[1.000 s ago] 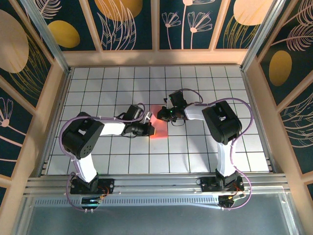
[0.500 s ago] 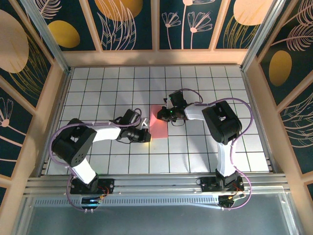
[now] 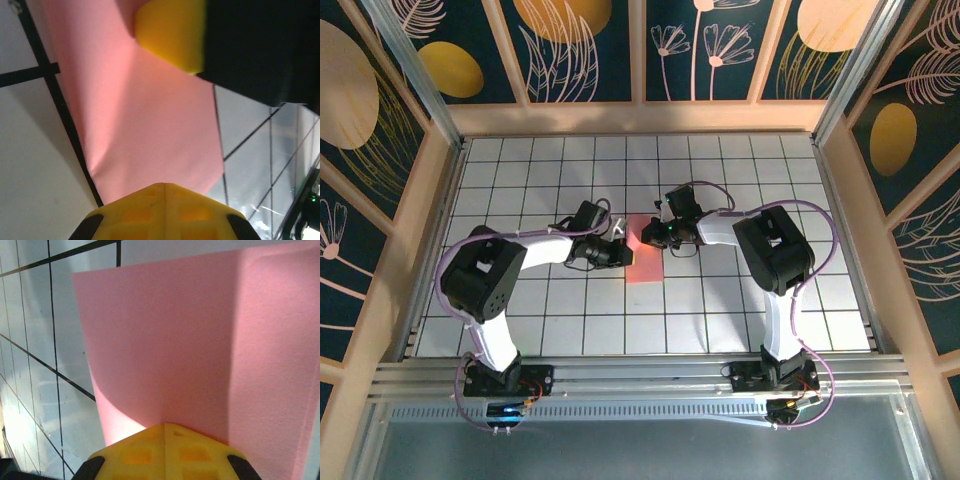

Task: Fold a paper plane with a square sheet of paper (fold left side to right side)
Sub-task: Hold the square sheet of paper at the center of the table.

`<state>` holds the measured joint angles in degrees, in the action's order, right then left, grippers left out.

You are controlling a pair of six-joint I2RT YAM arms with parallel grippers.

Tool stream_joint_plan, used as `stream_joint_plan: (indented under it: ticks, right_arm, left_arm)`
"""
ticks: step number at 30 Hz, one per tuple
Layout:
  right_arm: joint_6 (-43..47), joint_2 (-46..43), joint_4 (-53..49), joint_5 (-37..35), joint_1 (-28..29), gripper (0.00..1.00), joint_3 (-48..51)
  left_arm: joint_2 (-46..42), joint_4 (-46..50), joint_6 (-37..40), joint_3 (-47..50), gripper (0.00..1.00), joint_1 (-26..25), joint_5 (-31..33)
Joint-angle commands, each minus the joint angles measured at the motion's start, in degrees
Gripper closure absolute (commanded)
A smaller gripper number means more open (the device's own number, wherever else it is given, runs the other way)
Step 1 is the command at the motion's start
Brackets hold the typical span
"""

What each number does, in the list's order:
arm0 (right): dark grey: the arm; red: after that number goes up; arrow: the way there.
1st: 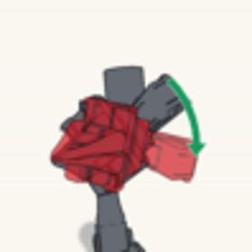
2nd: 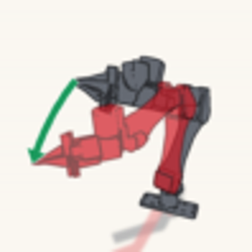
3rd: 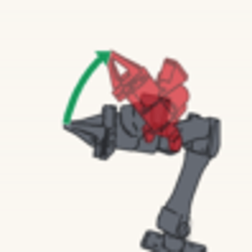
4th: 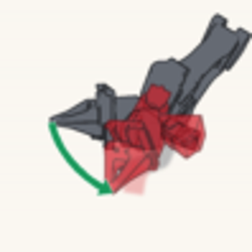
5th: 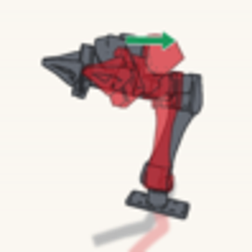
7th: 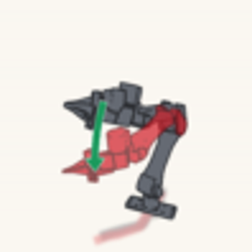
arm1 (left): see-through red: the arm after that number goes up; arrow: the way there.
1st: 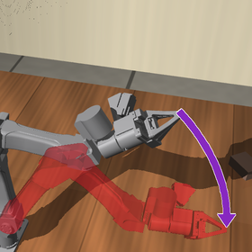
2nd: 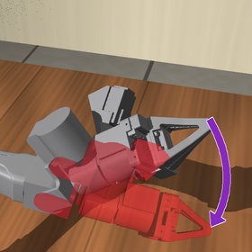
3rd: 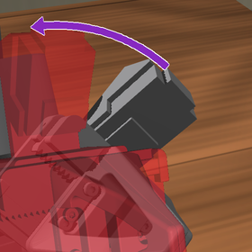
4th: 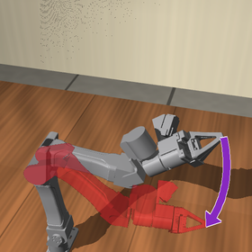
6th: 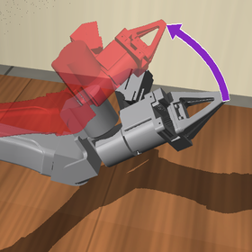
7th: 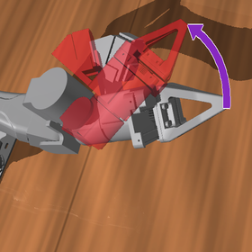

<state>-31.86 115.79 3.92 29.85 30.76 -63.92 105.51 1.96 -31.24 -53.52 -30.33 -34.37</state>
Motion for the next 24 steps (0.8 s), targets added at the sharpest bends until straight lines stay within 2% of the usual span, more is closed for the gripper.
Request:
stream_joint_plan:
  ticks: [1, 14, 20, 24]
  right_arm:
    - [1.9, 2.4, -7.1, -5.7, 0.3, 1.0, 0.9]
    - [2.1, 1.4, -8.0, -5.2, 0.3, 1.0, -0.7]
    - [2.8, -1.6, -10.0, -4.5, 0.3, 0.91, -4.8]
    - [2.7, -5.3, -10.9, -5.2, 0.3, 0.91, -4.4]
  left_arm:
    - [2.3, 0.3, 1.2, -1.9, 0.99, -0.2, -1.8]
    - [4.7, 1.0, 1.3, -0.6, 0.99, -0.9, 1.6]
    - [5.0, 1.4, 1.4, 0.3, 0.99, -1.5, 2.5]
    - [4.7, 1.6, 1.4, 0.8, 1.0, -1.5, 3.0]
